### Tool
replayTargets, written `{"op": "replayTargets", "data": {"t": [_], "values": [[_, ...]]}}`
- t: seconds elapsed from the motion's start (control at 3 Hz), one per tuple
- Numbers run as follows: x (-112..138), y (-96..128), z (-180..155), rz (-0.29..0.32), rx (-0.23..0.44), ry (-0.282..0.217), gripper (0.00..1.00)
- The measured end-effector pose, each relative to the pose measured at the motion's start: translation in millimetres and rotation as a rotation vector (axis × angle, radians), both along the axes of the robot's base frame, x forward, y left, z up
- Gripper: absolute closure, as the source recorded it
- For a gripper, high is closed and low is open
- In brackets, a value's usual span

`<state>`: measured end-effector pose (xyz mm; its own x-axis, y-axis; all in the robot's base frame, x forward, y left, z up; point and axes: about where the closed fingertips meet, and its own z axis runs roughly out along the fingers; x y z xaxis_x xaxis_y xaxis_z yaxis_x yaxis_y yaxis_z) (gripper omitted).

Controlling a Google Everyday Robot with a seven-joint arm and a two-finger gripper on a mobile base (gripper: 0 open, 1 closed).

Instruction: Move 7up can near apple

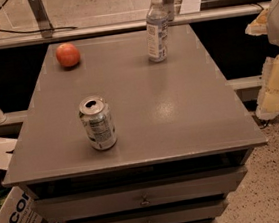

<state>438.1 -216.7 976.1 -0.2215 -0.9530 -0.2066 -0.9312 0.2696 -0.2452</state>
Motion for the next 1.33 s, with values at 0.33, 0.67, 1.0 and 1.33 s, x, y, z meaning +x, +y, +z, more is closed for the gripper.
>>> {"op": "replayTargets", "data": {"t": [0.33,0.67,1.0,1.33], "values": [[0.0,0.0,0.0,0.000,0.000,0.000,0.00],[-0.2,2.0,-5.4,-0.010,0.040,0.001,0.00],[-2.9,10.2,-21.0,-0.022,0.157,0.016,0.00],[-9.1,35.0,-50.4,-0.017,0.365,0.050,0.00]]}}
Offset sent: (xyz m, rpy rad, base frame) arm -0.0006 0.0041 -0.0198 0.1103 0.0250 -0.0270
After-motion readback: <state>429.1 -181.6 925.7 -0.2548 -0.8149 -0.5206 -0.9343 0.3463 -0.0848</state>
